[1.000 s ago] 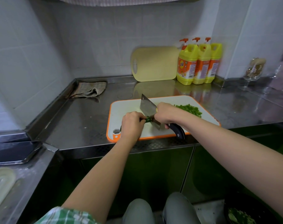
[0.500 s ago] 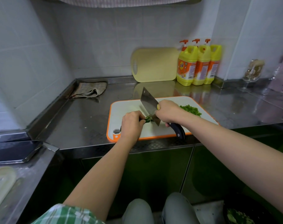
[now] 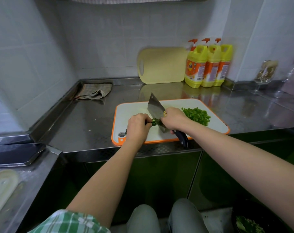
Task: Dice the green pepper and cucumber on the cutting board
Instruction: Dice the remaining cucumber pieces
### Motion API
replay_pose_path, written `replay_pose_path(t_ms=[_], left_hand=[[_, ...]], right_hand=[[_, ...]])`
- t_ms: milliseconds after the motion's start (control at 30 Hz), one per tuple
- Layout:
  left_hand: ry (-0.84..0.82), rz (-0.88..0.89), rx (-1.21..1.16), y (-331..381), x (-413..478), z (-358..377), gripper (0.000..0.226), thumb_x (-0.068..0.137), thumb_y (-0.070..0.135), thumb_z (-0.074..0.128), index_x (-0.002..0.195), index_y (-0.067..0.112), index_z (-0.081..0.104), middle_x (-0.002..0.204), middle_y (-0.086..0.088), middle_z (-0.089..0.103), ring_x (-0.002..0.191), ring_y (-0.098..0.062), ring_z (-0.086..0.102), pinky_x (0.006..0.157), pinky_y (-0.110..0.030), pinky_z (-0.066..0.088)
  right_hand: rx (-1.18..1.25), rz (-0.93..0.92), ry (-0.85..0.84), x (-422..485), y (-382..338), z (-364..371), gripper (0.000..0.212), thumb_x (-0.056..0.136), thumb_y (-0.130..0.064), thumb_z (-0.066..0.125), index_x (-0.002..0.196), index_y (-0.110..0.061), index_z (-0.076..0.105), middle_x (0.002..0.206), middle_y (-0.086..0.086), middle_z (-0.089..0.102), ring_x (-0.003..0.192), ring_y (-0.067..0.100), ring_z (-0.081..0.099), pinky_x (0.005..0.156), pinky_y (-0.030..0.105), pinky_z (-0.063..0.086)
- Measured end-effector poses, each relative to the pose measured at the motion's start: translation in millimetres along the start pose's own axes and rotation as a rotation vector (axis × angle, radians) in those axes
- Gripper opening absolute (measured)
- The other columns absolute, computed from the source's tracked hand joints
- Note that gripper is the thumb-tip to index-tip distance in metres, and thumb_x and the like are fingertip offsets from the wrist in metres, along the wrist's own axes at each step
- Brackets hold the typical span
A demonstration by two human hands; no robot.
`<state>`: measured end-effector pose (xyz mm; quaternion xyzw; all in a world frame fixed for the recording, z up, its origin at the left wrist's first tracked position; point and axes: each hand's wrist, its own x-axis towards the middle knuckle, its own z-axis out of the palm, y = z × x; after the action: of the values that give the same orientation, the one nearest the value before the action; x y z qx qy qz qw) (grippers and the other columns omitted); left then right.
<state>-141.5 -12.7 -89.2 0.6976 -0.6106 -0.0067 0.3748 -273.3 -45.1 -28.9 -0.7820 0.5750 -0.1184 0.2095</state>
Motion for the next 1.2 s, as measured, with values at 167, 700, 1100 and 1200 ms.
replay_pose_path(t_ms=[167,700,1100,1200], left_hand=[[0.01,0.001,0.002,0,0,-1,0.008,0.085,0.009,0.069,0.089,0.013,0.075,0.092,-0.002,0.07,0.084,-0.015,0.056,0.072,-0.02,0.033],[0.019,-0.031,0.0,1,-1,-2,0.013,0.087,0.014,0.065,0.089,0.014,0.078,0.088,-0.002,0.073,0.083,-0.018,0.062,0.07,-0.025,0.042],[0.028,-0.028,0.01,2,-2,-2,0.015,0.088,0.012,0.063,0.092,0.013,0.077,0.092,-0.002,0.074,0.088,-0.021,0.064,0.079,-0.029,0.043],[0.026,-0.027,0.003,1,-1,-2,0.014,0.088,0.012,0.064,0.092,0.013,0.078,0.093,-0.002,0.075,0.089,-0.021,0.064,0.08,-0.03,0.044]], right_hand=[[-0.051,-0.02,-0.035,-7,-1,-21,0.013,0.093,-0.007,0.041,0.086,-0.002,0.051,0.058,0.012,0.058,0.043,0.02,0.056,0.044,0.022,0.041],[-0.025,0.004,-0.021,4,-4,0,0.015,0.096,-0.009,0.046,0.083,-0.003,0.052,0.064,0.012,0.058,0.043,0.022,0.058,0.044,0.024,0.045],[-0.087,-0.022,-0.11,-11,-12,-6,0.01,0.088,0.002,0.045,0.086,-0.002,0.054,0.063,0.014,0.058,0.047,0.024,0.059,0.045,0.025,0.046],[-0.125,0.016,-0.095,-8,-16,-1,0.013,0.085,0.003,0.052,0.096,0.002,0.06,0.063,0.013,0.06,0.052,0.025,0.062,0.049,0.027,0.048]])
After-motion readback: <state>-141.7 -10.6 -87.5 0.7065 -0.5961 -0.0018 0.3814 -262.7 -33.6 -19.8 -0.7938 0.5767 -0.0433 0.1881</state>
